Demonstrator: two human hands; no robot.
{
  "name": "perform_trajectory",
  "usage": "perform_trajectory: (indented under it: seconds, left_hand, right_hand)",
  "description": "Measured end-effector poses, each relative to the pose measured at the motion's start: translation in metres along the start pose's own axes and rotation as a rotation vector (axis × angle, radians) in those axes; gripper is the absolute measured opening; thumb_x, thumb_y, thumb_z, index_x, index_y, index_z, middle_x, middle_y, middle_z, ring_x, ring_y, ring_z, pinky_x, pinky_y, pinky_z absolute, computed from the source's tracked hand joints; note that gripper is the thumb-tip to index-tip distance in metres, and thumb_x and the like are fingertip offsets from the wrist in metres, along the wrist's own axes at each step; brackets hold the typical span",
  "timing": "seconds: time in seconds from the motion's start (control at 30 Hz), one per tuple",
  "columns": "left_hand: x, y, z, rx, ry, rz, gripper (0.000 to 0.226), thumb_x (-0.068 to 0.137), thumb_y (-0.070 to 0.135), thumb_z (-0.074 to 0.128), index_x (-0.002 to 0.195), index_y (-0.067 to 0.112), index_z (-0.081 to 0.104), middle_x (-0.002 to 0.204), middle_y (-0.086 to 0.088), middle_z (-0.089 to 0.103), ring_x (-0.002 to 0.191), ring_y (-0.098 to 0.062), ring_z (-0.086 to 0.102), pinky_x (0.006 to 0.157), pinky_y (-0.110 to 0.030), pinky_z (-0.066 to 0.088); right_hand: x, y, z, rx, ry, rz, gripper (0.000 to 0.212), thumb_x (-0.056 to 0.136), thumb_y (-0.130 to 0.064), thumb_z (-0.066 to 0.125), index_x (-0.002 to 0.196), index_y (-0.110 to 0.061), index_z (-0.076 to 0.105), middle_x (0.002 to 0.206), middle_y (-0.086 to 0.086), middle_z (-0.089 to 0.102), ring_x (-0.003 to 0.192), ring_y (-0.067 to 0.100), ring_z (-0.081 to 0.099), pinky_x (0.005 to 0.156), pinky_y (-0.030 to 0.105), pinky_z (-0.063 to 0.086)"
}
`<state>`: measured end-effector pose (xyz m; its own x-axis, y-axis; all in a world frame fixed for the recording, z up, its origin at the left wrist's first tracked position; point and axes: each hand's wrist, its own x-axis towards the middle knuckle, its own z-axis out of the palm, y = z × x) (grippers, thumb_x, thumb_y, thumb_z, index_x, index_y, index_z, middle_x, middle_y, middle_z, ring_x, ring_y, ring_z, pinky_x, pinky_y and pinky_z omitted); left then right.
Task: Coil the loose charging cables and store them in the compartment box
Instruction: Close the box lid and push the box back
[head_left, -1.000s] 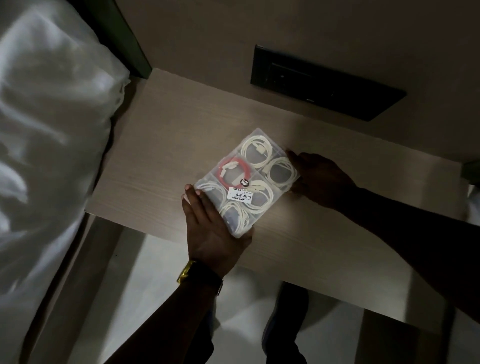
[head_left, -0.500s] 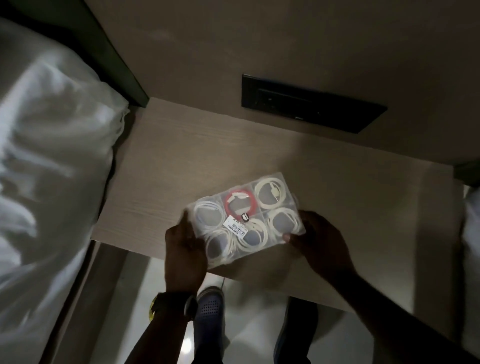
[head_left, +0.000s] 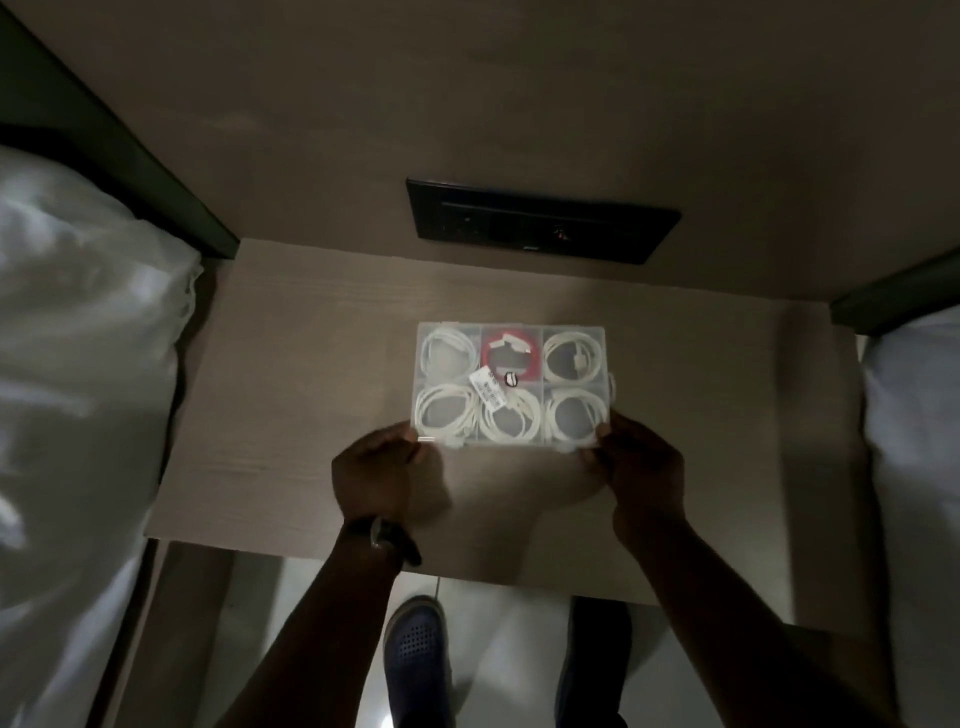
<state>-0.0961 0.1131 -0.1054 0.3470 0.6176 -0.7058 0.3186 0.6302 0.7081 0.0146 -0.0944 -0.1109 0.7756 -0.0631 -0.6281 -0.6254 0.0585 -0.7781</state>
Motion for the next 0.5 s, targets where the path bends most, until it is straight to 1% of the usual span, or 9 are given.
perform_trajectory:
  seconds: [0.03, 0.07, 0.1, 0.13, 0.2, 0.27, 0.33, 0.4, 0.5]
  left_hand:
    - [0.004, 0.006, 0.009, -0.124, -0.047, -0.005, 0.007, 0.069, 0.003, 0.061, 0.073, 0.006, 0.067, 0.067, -0.007, 0.068, 0.060, -0.020, 0.065, 0.062, -0.034, 0.048]
    - [0.011, 0.010, 0.016, -0.169, -0.066, 0.037, 0.010, 0.059, 0.006, 0.063, 0.067, 0.003, 0.068, 0.064, -0.010, 0.069, 0.062, -0.025, 0.062, 0.062, -0.034, 0.045]
    - [0.018, 0.012, 0.022, -0.145, -0.064, 0.083, 0.010, 0.054, 0.003, 0.064, 0.061, 0.006, 0.070, 0.064, -0.011, 0.070, 0.065, -0.028, 0.062, 0.065, -0.035, 0.046]
    - [0.027, 0.015, 0.029, -0.095, -0.036, 0.105, 0.017, 0.056, -0.003, 0.064, 0.056, 0.011, 0.073, 0.066, -0.011, 0.071, 0.071, -0.031, 0.064, 0.068, -0.037, 0.049]
    - [0.040, 0.022, 0.042, 0.017, 0.011, 0.130, 0.026, 0.066, -0.006, 0.067, 0.054, 0.016, 0.074, 0.075, -0.014, 0.072, 0.085, -0.038, 0.068, 0.080, -0.044, 0.056]
    - [0.050, 0.030, 0.055, 0.112, 0.019, 0.164, 0.027, 0.071, -0.009, 0.065, 0.058, 0.014, 0.073, 0.083, -0.020, 0.071, 0.085, -0.036, 0.066, 0.087, -0.055, 0.056]
    - [0.059, 0.035, 0.066, 0.170, 0.035, 0.192, 0.023, 0.072, -0.012, 0.061, 0.065, 0.008, 0.071, 0.084, -0.022, 0.069, 0.081, -0.034, 0.065, 0.087, -0.059, 0.055]
    - [0.063, 0.037, 0.074, 0.313, 0.078, 0.229, 0.018, 0.073, -0.008, 0.061, 0.071, 0.007, 0.072, 0.085, -0.018, 0.073, 0.083, -0.033, 0.069, 0.084, -0.052, 0.058]
    - [0.059, 0.036, 0.078, 0.515, 0.122, 0.303, 0.017, 0.076, 0.000, 0.060, 0.082, 0.009, 0.073, 0.092, -0.010, 0.075, 0.091, -0.027, 0.069, 0.087, -0.037, 0.057]
  right_hand:
    - [0.007, -0.006, 0.005, 0.036, 0.016, 0.018, 0.025, 0.085, 0.005, 0.066, 0.107, -0.007, 0.072, 0.087, 0.008, 0.072, 0.077, 0.021, 0.067, 0.067, 0.028, 0.058]
    - [0.014, -0.012, 0.010, 0.068, 0.027, 0.039, 0.028, 0.086, 0.005, 0.065, 0.112, -0.004, 0.070, 0.090, 0.009, 0.072, 0.080, 0.022, 0.068, 0.069, 0.028, 0.058]
    - [0.021, -0.017, 0.014, 0.094, 0.037, 0.059, 0.029, 0.087, 0.004, 0.065, 0.115, -0.002, 0.068, 0.093, 0.011, 0.072, 0.083, 0.023, 0.068, 0.071, 0.030, 0.059]
    - [0.027, -0.020, 0.017, 0.118, 0.045, 0.079, 0.028, 0.087, 0.004, 0.064, 0.115, -0.002, 0.067, 0.094, 0.012, 0.072, 0.085, 0.025, 0.068, 0.072, 0.031, 0.059]
    - [0.036, -0.028, 0.023, 0.164, 0.058, 0.113, 0.026, 0.088, 0.004, 0.063, 0.113, -0.002, 0.067, 0.091, 0.011, 0.071, 0.082, 0.025, 0.069, 0.071, 0.032, 0.059]
    - [0.045, -0.033, 0.027, 0.190, 0.073, 0.135, 0.025, 0.088, 0.004, 0.063, 0.111, -0.004, 0.068, 0.089, 0.011, 0.071, 0.078, 0.025, 0.069, 0.068, 0.033, 0.059]
    - [0.054, -0.040, 0.032, 0.195, 0.084, 0.141, 0.024, 0.089, 0.003, 0.063, 0.110, -0.005, 0.069, 0.091, 0.010, 0.070, 0.080, 0.026, 0.069, 0.067, 0.033, 0.060]
    - [0.062, -0.044, 0.034, 0.171, 0.094, 0.147, 0.024, 0.089, 0.001, 0.063, 0.111, -0.006, 0.069, 0.091, 0.009, 0.070, 0.080, 0.025, 0.068, 0.065, 0.032, 0.059]
    - [0.066, -0.044, 0.033, 0.120, 0.087, 0.139, 0.024, 0.090, -0.001, 0.063, 0.113, -0.008, 0.068, 0.099, 0.010, 0.069, 0.083, 0.025, 0.069, 0.068, 0.032, 0.059]
